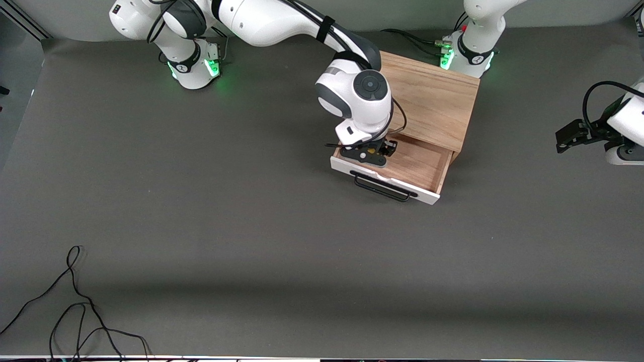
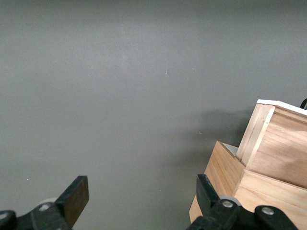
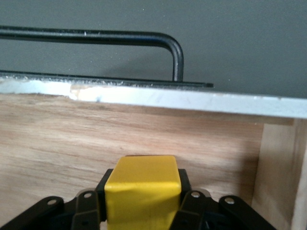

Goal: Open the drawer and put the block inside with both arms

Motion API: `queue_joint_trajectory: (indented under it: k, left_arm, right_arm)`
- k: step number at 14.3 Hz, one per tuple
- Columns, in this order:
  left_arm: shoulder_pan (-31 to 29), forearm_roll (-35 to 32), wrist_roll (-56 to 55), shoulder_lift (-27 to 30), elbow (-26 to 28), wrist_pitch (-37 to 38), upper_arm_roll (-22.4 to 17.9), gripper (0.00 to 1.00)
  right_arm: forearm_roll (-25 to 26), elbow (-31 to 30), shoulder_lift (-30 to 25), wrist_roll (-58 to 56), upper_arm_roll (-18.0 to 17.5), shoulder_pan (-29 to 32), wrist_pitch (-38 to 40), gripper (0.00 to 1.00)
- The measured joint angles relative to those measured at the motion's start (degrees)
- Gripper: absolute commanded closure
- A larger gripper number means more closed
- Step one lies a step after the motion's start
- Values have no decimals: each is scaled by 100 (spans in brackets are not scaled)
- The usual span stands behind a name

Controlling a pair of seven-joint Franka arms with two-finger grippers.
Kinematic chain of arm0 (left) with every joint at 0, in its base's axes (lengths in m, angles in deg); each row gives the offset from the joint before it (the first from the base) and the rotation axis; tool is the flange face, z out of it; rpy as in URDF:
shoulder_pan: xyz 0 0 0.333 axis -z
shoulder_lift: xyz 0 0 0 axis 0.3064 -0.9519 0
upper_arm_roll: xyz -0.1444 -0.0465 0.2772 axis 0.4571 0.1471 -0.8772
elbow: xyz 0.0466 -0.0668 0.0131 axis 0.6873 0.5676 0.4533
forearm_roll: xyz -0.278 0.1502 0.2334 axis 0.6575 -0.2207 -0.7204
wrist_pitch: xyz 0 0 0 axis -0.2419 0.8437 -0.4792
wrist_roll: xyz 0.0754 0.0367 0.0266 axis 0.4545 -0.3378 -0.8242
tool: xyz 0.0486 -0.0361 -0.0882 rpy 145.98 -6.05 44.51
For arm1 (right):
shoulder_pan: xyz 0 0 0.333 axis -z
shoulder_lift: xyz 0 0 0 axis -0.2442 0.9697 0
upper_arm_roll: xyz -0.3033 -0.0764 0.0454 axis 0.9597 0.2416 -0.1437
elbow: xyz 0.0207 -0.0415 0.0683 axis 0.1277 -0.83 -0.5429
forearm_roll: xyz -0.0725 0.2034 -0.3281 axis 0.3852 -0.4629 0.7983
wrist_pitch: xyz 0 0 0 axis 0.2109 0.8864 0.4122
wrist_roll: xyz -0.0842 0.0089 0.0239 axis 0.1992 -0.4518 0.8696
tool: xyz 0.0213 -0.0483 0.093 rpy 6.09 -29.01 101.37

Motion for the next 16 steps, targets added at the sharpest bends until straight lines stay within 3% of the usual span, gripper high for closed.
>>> queue_joint_trajectory:
  k: [2, 5, 7, 12, 16]
  left_arm:
    - [305, 27, 17, -13, -25, 0, -208, 0]
    - [1962, 33, 16, -65, -102, 0, -1740, 0]
    - [2562, 33, 16, -79, -133, 0, -2312, 0]
    - [2954, 33, 15, -84, -147, 0, -2628, 0]
    - [2977, 33, 15, -85, -170, 0, -2706, 0]
  right_arm:
    - [59, 0, 13, 18, 0, -12, -7, 0]
    - [87, 72, 7, 57, 4, -15, -17, 0]
    - [93, 178, -57, 59, 49, -8, 9, 0]
    - [98, 339, -908, -98, 150, 531, 472, 0]
    - [45, 64, -2086, -1618, 157, 1588, 1585, 0]
